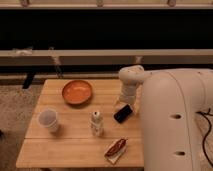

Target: Stand the bottle upright

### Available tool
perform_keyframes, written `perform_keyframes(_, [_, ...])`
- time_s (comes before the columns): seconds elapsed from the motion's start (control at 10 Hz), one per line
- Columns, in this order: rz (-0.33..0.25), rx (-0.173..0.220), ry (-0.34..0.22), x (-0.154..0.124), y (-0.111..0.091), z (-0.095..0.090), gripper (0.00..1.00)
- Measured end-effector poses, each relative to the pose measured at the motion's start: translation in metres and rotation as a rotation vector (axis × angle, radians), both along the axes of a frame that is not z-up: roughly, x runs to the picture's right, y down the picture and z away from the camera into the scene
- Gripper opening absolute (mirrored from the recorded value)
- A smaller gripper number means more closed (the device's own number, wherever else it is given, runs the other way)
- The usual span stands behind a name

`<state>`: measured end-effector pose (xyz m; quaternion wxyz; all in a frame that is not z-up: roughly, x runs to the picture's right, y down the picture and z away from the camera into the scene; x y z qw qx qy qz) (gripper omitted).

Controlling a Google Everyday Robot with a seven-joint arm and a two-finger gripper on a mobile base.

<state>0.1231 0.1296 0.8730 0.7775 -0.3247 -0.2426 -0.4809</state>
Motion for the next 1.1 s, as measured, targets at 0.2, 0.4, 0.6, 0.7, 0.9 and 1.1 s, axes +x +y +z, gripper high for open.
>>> perform_keyframes(0.2, [0.012,0.003,-0.026,-0.002,0.01,0.012,0.8])
perform_keyframes(0.4, [0.011,-0.001,-0.042,-0.001,0.019,0.02,0.8])
perform_keyframes(0.6, [0.001,-0.006,-0.056,-0.006,0.022,0.025,0.7])
perform_keyframes(0.7, [0.002,-0.007,-0.056,-0.005,0.022,0.026,0.6])
perform_keyframes(0.9, [0.001,-0.004,-0.058,-0.004,0.02,0.025,0.4])
perform_keyframes(1.1, [0.002,0.006,-0.059,-0.002,0.017,0.024,0.2])
